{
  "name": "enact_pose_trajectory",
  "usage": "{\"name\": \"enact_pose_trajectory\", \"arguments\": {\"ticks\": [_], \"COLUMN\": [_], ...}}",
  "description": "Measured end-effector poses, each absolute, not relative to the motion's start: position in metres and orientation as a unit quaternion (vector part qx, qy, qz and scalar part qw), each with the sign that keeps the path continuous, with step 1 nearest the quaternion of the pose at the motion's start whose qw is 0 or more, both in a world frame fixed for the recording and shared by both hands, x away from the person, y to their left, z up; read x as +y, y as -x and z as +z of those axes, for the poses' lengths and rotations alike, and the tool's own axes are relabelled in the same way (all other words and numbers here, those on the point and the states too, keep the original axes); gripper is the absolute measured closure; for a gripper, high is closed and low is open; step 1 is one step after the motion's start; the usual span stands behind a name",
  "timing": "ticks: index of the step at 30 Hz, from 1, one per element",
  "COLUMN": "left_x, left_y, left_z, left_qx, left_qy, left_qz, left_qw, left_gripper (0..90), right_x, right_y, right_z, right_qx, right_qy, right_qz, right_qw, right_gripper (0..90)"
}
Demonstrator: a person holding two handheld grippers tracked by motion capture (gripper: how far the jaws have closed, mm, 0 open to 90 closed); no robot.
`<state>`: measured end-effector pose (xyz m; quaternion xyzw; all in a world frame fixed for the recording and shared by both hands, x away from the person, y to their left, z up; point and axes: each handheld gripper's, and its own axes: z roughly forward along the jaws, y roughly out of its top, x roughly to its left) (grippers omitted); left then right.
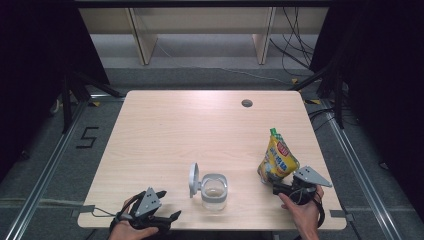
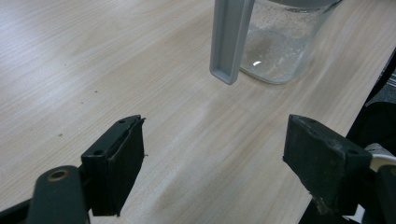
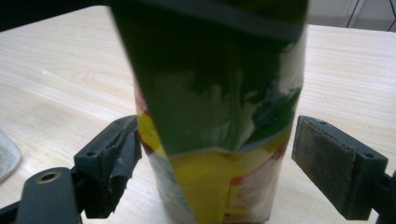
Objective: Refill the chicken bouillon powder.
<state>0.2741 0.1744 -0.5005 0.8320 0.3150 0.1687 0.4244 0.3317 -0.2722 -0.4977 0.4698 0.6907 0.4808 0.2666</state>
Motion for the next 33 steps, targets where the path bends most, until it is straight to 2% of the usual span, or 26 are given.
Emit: {"name": "enact_pose_trajectory", "arguments": {"ticks": [1, 9, 12, 16, 22, 24, 27, 33], "left_x": [0.174, 0.175, 0.174, 0.175, 0.175, 0.174, 0.173, 0.174], "left_y": [-0.274, -0.274, -0.274, -0.274, -0.273, -0.274, -0.273, -0.273], "left_z": [-0.500, -0.501, -0.501, -0.500, -0.500, -0.500, -0.500, -0.499], "left_qx": [0.317, 0.318, 0.318, 0.319, 0.323, 0.320, 0.321, 0.318], "left_qy": [-0.831, -0.831, -0.830, -0.829, -0.826, -0.827, -0.825, -0.829], "left_qz": [0.168, 0.166, 0.167, 0.164, 0.164, 0.162, 0.162, 0.161], "left_qw": [0.425, 0.425, 0.427, 0.428, 0.431, 0.433, 0.437, 0.431], "left_gripper": [19.8, 19.6, 19.7, 19.7, 19.7, 19.9, 20.0, 20.2], "right_x": [-0.273, -0.266, -0.269, -0.267, -0.266, -0.264, -0.265, -0.263], "right_y": [-0.335, -0.337, -0.342, -0.342, -0.344, -0.343, -0.347, -0.347], "right_z": [-0.499, -0.501, -0.502, -0.502, -0.503, -0.503, -0.504, -0.502], "right_qx": [0.694, 0.685, 0.693, 0.675, 0.667, 0.661, 0.657, 0.644], "right_qy": [-0.461, -0.470, -0.447, -0.470, -0.470, -0.479, -0.468, -0.481], "right_qz": [0.477, 0.481, 0.478, 0.488, 0.491, 0.497, 0.504, 0.507], "right_qw": [0.279, 0.280, 0.302, 0.291, 0.307, 0.294, 0.310, 0.312], "right_gripper": [17.0, 19.1, 22.3, 23.6, 24.4, 25.9, 26.4, 28.6]}}
